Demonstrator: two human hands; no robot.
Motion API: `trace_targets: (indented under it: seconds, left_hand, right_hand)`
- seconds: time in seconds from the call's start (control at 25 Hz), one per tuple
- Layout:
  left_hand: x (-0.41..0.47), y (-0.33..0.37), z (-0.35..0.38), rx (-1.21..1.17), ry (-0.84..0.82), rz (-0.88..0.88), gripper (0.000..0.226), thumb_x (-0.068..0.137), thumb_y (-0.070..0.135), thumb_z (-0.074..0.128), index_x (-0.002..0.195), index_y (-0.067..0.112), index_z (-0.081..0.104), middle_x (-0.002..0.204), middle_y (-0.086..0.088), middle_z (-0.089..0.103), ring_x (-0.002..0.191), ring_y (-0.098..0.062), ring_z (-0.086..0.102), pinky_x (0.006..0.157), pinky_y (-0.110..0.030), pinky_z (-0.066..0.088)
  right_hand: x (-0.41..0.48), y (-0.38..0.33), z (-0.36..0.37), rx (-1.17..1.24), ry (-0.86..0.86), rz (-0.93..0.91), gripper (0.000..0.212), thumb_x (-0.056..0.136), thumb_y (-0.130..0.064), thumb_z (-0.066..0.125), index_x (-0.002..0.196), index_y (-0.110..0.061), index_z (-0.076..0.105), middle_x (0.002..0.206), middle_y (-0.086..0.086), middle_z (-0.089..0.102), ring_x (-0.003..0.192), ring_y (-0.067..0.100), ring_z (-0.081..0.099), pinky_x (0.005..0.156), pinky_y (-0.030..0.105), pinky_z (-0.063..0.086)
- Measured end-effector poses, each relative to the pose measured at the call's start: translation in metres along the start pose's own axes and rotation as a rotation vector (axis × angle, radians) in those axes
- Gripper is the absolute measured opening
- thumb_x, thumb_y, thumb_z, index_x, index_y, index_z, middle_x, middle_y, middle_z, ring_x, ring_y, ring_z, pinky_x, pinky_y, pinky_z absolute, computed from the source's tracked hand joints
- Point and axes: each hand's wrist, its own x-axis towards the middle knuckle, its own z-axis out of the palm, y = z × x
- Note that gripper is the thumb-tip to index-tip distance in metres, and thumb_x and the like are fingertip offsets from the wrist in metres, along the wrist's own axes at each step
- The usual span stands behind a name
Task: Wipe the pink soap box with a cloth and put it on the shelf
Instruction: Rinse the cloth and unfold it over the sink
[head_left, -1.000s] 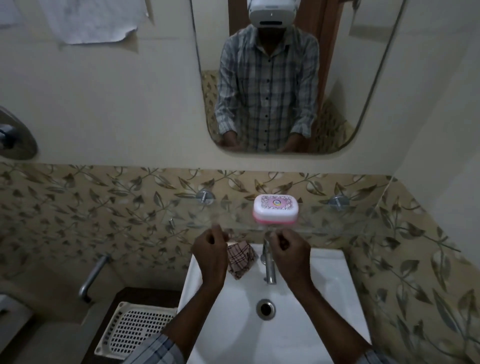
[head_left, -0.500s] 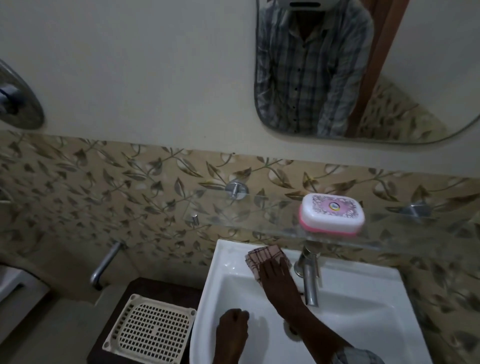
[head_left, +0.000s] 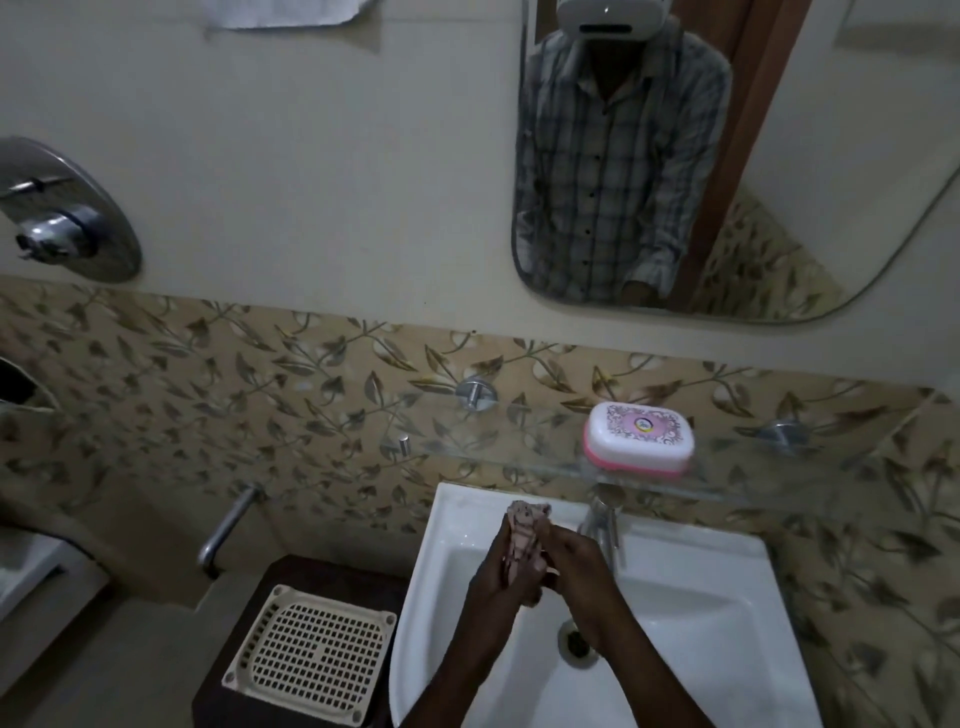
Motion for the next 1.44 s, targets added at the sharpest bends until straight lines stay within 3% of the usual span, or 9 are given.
trace_targets:
  seconds: [0.08,0.2,0.4,0.52,0.76,0.96,1.2,1.32,1.44]
  left_hand:
    - [-0.01,0.016,0.002,-0.069,-0.069,-0.009,0.048,0.09,0.047,0.066,0.136,0.039,0.053,0.114,-0.003,0.074,0.094,-0.021,0.071,0.078,-0.037,0.058]
    - [-0.018,0.029,0.001,-0.337,-0.086,-0.17,0.044,0.099,0.045,0.048,0.127,0.017,0.065,0.118,-0.024,0.07,0.108,-0.045,0.066,0.094,-0.065,0.05]
    - [-0.021,0.052,0.001,-0.584,-0.273,-0.239,0.041,0.094,0.007,0.047,0.13,-0.01,0.053,0.12,-0.043,0.053,0.106,-0.057,0.052,0.097,-0.081,0.033]
    - [-0.018,0.056,0.004,-0.511,-0.301,-0.164,0.047,0.083,-0.008,0.045,0.129,-0.013,0.052,0.122,-0.05,0.05,0.107,-0.063,0.051,0.096,-0.081,0.033]
    - [-0.015,0.051,0.016,-0.535,-0.35,-0.164,0.051,0.084,-0.009,0.041,0.135,-0.01,0.048,0.135,-0.039,0.052,0.115,-0.059,0.051,0.101,-0.078,0.031]
    - [-0.025,0.049,0.014,-0.455,-0.37,-0.114,0.056,0.085,-0.014,0.06,0.138,0.0,0.049,0.133,-0.035,0.055,0.116,-0.05,0.057,0.106,-0.07,0.036]
    - [-0.022,0.06,0.016,-0.381,-0.401,-0.211,0.073,0.079,-0.026,0.033,0.142,0.01,0.046,0.138,-0.024,0.057,0.122,-0.043,0.059,0.098,-0.053,0.051]
    - [-0.014,0.06,-0.002,-0.517,-0.261,-0.297,0.061,0.078,-0.02,0.029,0.131,-0.004,0.054,0.127,-0.032,0.061,0.113,-0.049,0.06,0.09,-0.054,0.055]
    - [-0.013,0.052,-0.027,-0.584,-0.073,-0.444,0.036,0.087,0.001,0.044,0.117,-0.007,0.063,0.108,-0.027,0.071,0.093,-0.037,0.069,0.08,-0.046,0.059]
  right_hand:
    - [-0.022,-0.009,-0.009,0.071,-0.041,0.022,0.042,0.103,-0.042,0.046,0.101,-0.013,0.076,0.097,0.017,0.077,0.087,0.031,0.074,0.071,0.039,0.058]
    - [-0.042,-0.014,-0.017,0.054,-0.047,-0.004,0.03,0.101,-0.024,0.05,0.1,-0.008,0.075,0.099,0.021,0.075,0.09,0.031,0.07,0.072,0.035,0.057]
    - [-0.057,-0.027,-0.02,-0.055,-0.099,-0.029,0.027,0.096,-0.006,0.052,0.104,-0.015,0.076,0.094,0.013,0.078,0.083,0.026,0.075,0.068,0.03,0.057]
    - [-0.059,-0.027,-0.025,0.006,-0.14,-0.063,0.019,0.096,-0.02,0.061,0.11,-0.015,0.074,0.095,0.012,0.079,0.085,0.029,0.076,0.067,0.025,0.059]
    - [-0.05,-0.021,-0.03,-0.252,0.072,-0.112,0.041,0.064,-0.037,0.09,0.099,-0.024,0.073,0.085,-0.004,0.078,0.077,0.01,0.075,0.069,0.03,0.062]
    - [-0.044,-0.024,-0.042,-0.15,-0.044,-0.072,0.029,0.082,-0.01,0.073,0.11,-0.016,0.075,0.092,0.005,0.079,0.083,0.024,0.076,0.066,0.031,0.059]
    - [-0.048,-0.018,-0.033,-0.158,0.027,-0.005,0.022,0.08,-0.024,0.08,0.096,-0.011,0.074,0.09,0.01,0.079,0.081,0.027,0.076,0.069,0.038,0.062]
    - [-0.044,-0.018,-0.041,0.035,0.1,0.041,0.015,0.092,0.001,0.056,0.097,0.005,0.07,0.092,0.023,0.074,0.076,0.036,0.071,0.067,0.041,0.059]
    - [-0.045,-0.023,-0.056,0.1,0.133,0.129,0.022,0.091,0.002,0.05,0.102,0.007,0.067,0.09,0.024,0.07,0.078,0.033,0.064,0.065,0.038,0.054]
